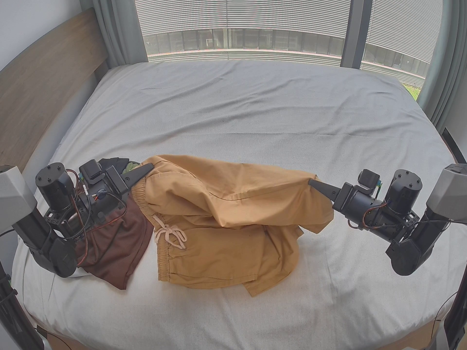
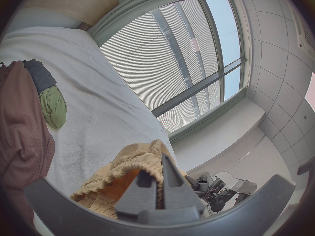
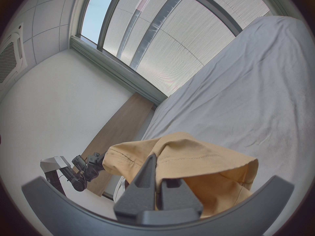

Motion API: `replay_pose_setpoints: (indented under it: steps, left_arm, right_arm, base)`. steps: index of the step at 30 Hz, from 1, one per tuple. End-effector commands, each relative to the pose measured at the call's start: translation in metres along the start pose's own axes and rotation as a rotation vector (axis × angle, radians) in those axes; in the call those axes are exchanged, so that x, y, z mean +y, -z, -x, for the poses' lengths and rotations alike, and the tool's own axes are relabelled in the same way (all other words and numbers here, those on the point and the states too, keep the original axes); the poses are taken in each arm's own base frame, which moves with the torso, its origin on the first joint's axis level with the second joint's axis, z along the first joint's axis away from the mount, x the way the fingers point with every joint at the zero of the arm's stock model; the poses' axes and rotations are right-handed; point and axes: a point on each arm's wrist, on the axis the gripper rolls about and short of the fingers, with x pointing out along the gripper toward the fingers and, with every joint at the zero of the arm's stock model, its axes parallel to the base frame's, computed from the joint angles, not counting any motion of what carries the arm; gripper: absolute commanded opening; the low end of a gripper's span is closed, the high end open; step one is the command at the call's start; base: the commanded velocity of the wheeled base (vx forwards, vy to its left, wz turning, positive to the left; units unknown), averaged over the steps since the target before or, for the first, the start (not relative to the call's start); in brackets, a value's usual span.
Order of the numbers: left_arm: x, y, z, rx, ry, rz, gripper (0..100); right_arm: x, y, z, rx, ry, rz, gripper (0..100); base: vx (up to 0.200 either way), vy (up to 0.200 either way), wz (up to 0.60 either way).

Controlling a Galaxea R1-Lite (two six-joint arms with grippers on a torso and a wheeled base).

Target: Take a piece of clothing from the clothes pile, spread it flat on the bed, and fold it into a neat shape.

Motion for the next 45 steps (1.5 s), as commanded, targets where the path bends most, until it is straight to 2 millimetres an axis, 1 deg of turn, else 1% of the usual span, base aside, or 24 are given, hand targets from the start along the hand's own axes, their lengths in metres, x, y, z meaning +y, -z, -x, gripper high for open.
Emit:
replay_pose_setpoints:
  steps: [1, 6, 16, 20, 25, 37, 45]
  left_arm:
    - [-0.001, -0.002, -0.001, -0.007, 0.006, -0.006, 0]
    - [0.004, -0.008, -0.001, -0.032, -0.009, -0.013, 0]
    - [0.008, -0.009, 0.001, -0.039, -0.025, -0.050, 0]
    - [0.014, -0.008, 0.001, -0.035, -0.037, -0.051, 0]
    - [0.023, -0.006, 0.001, -0.028, -0.061, -0.093, 0]
    - [0.025, -0.007, 0.002, -0.031, -0.068, -0.097, 0]
    - [0.028, -0.008, 0.001, -0.033, -0.072, -0.097, 0]
  right_arm:
    - [0.002, -0.011, 0.004, -0.035, -0.004, 0.015, 0]
    - [0.001, -0.021, 0.008, -0.065, 0.002, 0.025, 0]
    - [-0.001, -0.024, 0.009, -0.078, 0.007, 0.029, 0]
    - [-0.003, -0.028, 0.009, -0.091, 0.010, 0.034, 0]
    - [-0.008, -0.036, 0.011, -0.115, 0.020, 0.040, 0]
    - [-0.010, -0.049, 0.018, -0.148, 0.019, 0.055, 0]
    - [-0.012, -0.053, 0.020, -0.155, 0.021, 0.059, 0]
  base:
    - [0.000, 0.000, 0.00]
    - [0.000, 0.000, 0.00]
    - [0.000, 0.000, 0.00]
    - [0.000, 0.000, 0.00]
    - [0.000, 0.000, 0.00]
    - [0.000, 0.000, 0.00]
    - [0.000, 0.000, 0.00]
